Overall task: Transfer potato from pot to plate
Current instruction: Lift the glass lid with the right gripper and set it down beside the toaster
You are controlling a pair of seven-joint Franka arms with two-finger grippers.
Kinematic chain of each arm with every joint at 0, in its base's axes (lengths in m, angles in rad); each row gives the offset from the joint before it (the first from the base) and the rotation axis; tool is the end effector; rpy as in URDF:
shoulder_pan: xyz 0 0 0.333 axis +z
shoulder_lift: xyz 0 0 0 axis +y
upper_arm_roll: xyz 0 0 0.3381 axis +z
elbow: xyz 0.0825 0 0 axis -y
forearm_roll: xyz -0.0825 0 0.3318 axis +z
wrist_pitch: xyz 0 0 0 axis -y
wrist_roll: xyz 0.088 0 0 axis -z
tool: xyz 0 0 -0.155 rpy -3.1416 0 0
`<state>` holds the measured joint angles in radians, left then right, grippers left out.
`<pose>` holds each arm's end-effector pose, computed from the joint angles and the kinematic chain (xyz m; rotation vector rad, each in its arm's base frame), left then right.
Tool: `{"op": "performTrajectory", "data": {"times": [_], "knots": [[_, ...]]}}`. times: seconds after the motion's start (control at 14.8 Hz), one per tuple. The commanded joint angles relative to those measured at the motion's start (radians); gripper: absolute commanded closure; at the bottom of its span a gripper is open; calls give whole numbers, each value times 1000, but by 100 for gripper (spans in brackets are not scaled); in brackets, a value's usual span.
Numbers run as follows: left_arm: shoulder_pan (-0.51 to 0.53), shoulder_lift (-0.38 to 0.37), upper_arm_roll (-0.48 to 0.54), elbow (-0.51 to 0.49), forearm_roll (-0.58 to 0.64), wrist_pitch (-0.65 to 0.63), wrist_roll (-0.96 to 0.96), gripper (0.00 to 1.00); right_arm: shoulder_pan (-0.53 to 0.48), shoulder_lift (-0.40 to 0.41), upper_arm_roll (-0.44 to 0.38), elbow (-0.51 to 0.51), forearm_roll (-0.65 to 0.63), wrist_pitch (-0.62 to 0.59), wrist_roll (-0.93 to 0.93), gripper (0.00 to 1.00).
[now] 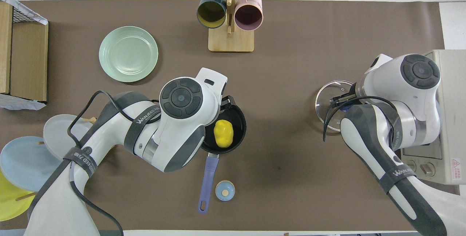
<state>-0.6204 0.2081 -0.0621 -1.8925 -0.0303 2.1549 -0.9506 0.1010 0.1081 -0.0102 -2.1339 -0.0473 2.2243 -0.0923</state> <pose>0.4456 -0.3632 0.4006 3.0440 0.4380 0.0144 0.5131 0.0435 0.3620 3.0856 0.3287 -0.0275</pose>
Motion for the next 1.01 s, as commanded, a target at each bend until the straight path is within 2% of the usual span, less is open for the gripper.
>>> {"op": "performTrajectory", "data": {"times": [0.0,0.47,0.54,0.68,0.74,0.95], "knots": [[-22,17,18,-5,-7,14,-10,0,-21,-50,7,-78,9,69,-24,100],[-65,39,18,-45,-7,16,-4,0,-40,-68,9,-129,9,97,-33,100],[-65,39,18,-54,-7,17,-4,0,-40,-68,9,-126,9,104,-33,86],[-70,37,18,-69,-8,29,-5,0,-35,-64,9,-113,9,103,-32,8],[-70,37,18,-74,-7,36,-7,0,-35,-59,9,-88,9,89,-32,0],[-71,39,18,-82,-7,39,-14,0,-40,-45,9,26,9,-35,-32,0]]}}
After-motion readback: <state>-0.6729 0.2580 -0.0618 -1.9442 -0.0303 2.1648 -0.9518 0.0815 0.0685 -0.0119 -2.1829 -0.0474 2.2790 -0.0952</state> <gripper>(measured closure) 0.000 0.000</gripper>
